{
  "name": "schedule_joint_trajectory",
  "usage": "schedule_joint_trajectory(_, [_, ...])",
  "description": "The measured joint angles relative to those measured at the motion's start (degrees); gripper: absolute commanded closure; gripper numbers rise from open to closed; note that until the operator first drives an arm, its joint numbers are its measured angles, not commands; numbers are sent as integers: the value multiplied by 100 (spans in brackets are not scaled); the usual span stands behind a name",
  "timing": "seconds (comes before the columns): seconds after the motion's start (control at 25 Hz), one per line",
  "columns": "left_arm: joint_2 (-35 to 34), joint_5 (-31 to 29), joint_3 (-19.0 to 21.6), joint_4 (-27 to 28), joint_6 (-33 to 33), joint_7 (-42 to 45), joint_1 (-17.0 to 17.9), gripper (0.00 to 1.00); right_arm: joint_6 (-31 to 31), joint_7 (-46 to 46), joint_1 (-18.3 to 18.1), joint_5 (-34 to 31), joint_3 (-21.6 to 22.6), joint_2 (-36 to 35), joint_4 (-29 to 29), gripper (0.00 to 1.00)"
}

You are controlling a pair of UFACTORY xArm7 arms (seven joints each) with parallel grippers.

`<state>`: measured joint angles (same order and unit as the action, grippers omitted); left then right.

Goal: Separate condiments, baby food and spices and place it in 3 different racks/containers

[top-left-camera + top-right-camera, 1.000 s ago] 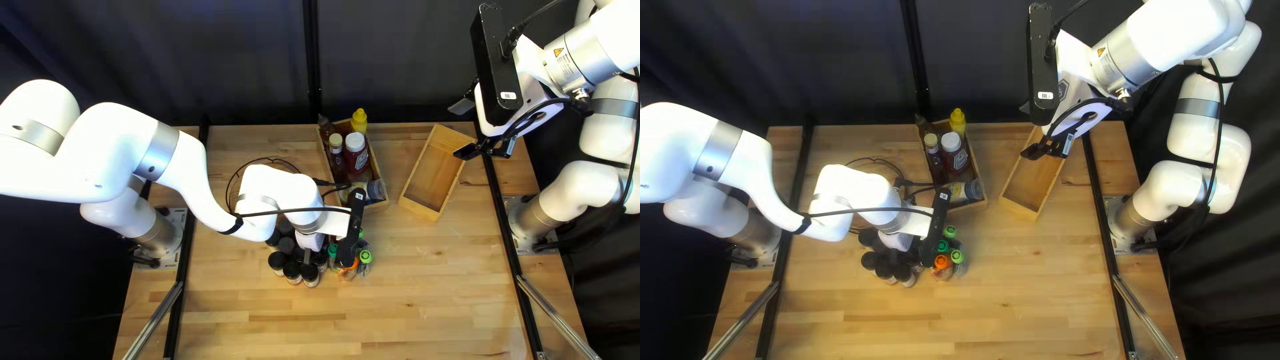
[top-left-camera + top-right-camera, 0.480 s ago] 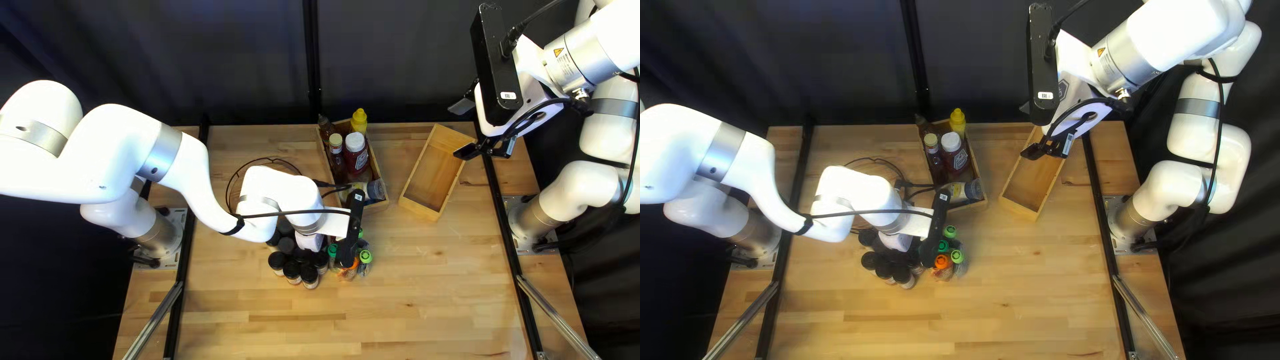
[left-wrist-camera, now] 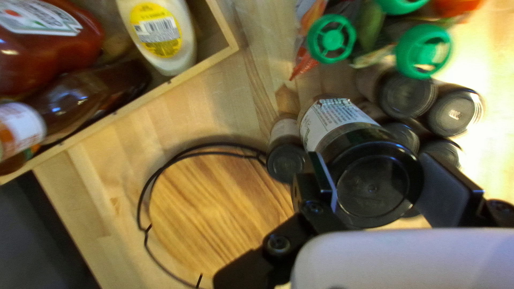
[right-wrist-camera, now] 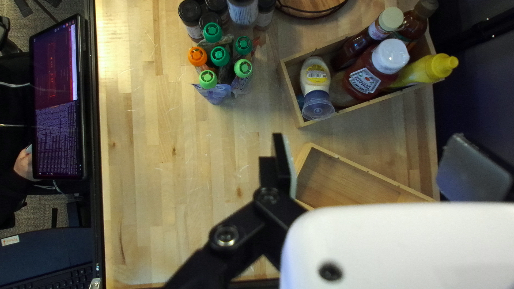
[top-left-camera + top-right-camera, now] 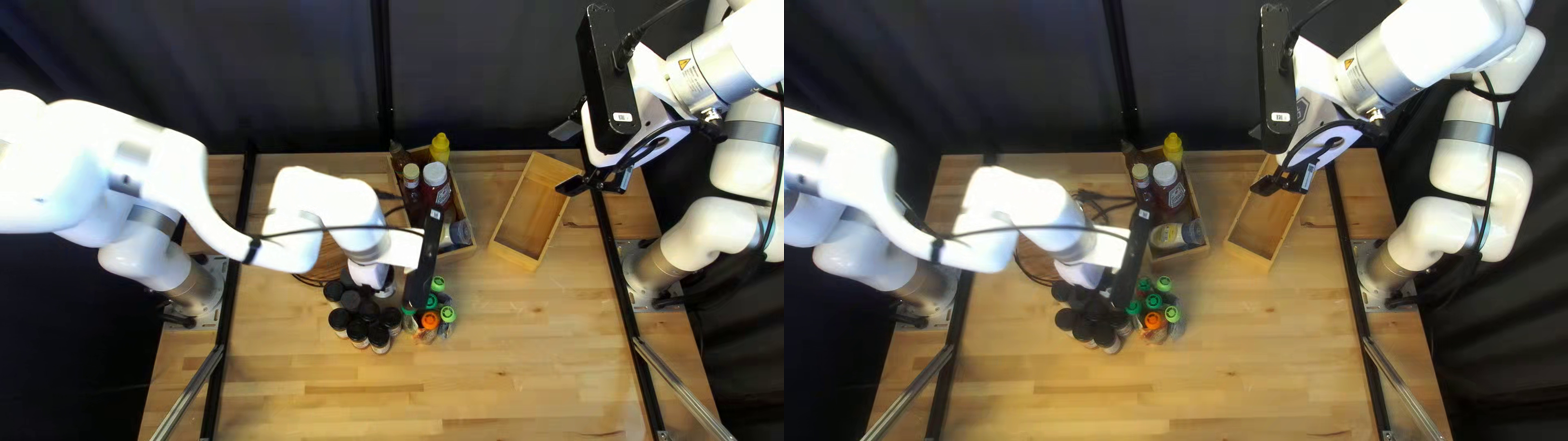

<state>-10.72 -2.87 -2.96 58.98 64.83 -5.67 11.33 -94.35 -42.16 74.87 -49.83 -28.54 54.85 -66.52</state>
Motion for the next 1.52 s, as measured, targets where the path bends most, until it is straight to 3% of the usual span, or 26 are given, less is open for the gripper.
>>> schedule_joint_trajectory(0.32, [-734,-152,13,897,1697,-49,-60,100,0,0,0,0,0,0,0,0])
schedule_joint_trajectory(0.44, [-1196,-359,-31,840,2071,-45,-185,100,0,0,0,0,0,0,0,0])
schedule_joint_trajectory(0.56, [-1775,-603,-136,341,2159,-29,-364,100,0,0,0,0,0,0,0,0])
schedule_joint_trajectory(0.96, [-3155,-1268,-783,-1998,988,91,-1062,100,0,0,0,0,0,0,0,0])
schedule_joint_trajectory(1.24, [-3218,-1523,-1197,-2741,192,132,-1380,100,0,0,0,0,0,0,0,0])
schedule_joint_trajectory(1.52, [-2906,-1645,-1472,-3155,-530,214,-1519,100,0,0,0,0,0,0,0,0])
